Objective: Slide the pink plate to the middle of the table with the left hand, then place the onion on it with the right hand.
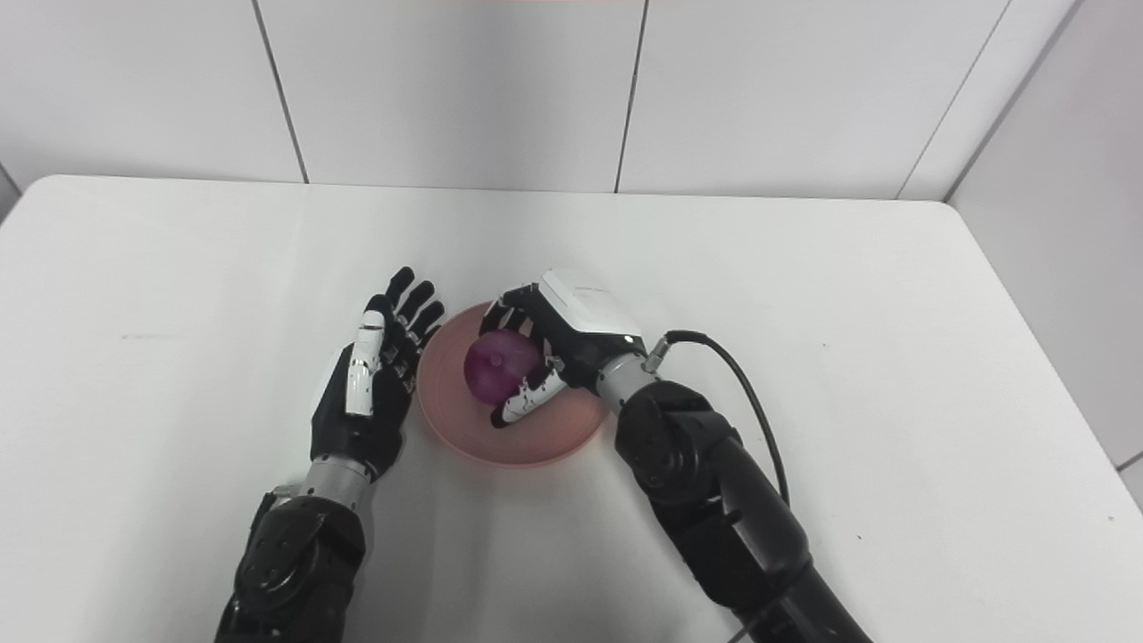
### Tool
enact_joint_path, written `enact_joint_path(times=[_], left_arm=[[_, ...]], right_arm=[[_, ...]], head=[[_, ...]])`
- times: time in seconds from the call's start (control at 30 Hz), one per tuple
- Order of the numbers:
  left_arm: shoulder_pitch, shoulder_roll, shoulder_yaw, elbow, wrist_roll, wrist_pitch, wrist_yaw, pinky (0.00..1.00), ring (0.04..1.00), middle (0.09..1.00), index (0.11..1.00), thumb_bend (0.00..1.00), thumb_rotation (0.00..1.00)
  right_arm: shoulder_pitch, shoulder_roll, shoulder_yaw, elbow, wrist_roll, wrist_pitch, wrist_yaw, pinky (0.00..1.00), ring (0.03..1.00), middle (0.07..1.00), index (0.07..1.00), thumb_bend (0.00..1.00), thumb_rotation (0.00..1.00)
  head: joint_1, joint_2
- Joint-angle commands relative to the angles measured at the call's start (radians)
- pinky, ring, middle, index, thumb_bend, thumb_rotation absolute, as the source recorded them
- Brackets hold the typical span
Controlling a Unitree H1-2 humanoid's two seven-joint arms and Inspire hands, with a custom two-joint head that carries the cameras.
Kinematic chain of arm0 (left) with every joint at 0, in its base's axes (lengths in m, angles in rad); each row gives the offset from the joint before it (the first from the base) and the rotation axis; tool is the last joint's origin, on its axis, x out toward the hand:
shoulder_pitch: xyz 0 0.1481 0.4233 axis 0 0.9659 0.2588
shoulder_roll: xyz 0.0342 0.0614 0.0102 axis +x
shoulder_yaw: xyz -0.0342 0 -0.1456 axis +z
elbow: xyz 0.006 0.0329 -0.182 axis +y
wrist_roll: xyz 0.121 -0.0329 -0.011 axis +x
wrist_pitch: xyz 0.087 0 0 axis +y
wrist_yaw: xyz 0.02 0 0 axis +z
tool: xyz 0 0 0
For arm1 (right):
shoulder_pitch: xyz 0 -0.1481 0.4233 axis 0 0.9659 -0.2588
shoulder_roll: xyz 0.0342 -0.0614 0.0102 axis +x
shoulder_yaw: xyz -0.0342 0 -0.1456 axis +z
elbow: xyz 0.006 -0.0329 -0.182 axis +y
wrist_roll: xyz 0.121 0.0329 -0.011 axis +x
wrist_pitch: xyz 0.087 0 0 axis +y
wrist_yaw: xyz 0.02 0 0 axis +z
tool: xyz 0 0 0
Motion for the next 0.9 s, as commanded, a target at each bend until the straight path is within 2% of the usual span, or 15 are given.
enact_joint_path(times=[0.0,0.27,0.4,0.47,0.5,0.6,0.7,0.73,0.87], left_arm=[[0.021,-0.023,-0.003,0.011,-0.001,0.025,0.009,0.96,0.954,0.961,0.95,0.45,1.0],[0.023,-0.024,-0.007,0.003,0.005,0.031,0.013,0.96,0.951,0.96,0.946,0.45,1.0],[0.022,-0.023,-0.008,0.003,0.008,0.034,0.017,0.96,0.952,0.961,0.945,0.45,1.0],[0.021,-0.024,-0.008,0.003,0.006,0.034,0.017,0.96,0.955,0.963,0.946,0.45,1.0],[0.021,-0.024,-0.007,0.003,0.005,0.034,0.017,0.96,0.955,0.963,0.946,0.45,1.0],[0.021,-0.023,-0.007,0.002,0.004,0.035,0.016,0.96,0.957,0.964,0.947,0.45,1.0],[0.021,-0.023,-0.007,0.0,0.006,0.039,0.019,0.96,0.958,0.964,0.948,0.45,1.0],[0.021,-0.023,-0.007,-0.001,0.005,0.039,0.018,0.96,0.957,0.963,0.948,0.45,1.0],[0.02,-0.022,-0.004,0.002,0.003,0.035,0.017,0.96,0.953,0.959,0.943,0.45,1.0]], right_arm=[[-0.019,0.005,-0.006,-0.01,-0.011,-0.036,-0.021,0.25,0.358,0.475,0.49,0.52,0.13],[-0.007,0.005,-0.008,-0.012,-0.003,-0.056,-0.028,0.27,0.383,0.499,0.491,0.52,0.14],[-0.001,0.011,-0.008,-0.016,-0.007,-0.058,-0.039,0.23,0.342,0.487,0.492,0.52,0.14],[-0.001,0.013,-0.004,-0.019,-0.013,-0.047,-0.034,0.25,0.378,0.518,0.493,0.52,0.15],[-0.001,0.013,-0.002,-0.022,-0.017,-0.04,-0.03,0.29,0.421,0.548,0.596,0.7,0.18],[-0.001,0.016,-0.001,-0.031,-0.022,-0.028,-0.018,0.31,0.449,0.575,0.681,0.86,0.21],[-0.001,0.014,0.0,-0.041,-0.032,-0.02,0.006,0.34,0.486,0.606,0.705,0.89,0.23],[-0.001,0.013,0.0,-0.044,-0.036,-0.018,0.014,0.41,0.56,0.661,0.717,0.91,0.25],[0.0,0.008,-0.002,-0.059,-0.045,-0.016,0.04,0.52,0.659,0.732,0.742,0.95,0.29]], head=[[0.001,0.0],[0.0,0.003],[0.0,0.004],[0.0,0.004],[0.0,0.004],[-0.002,0.005],[-0.003,0.006],[-0.004,0.006],[-0.007,0.006]])
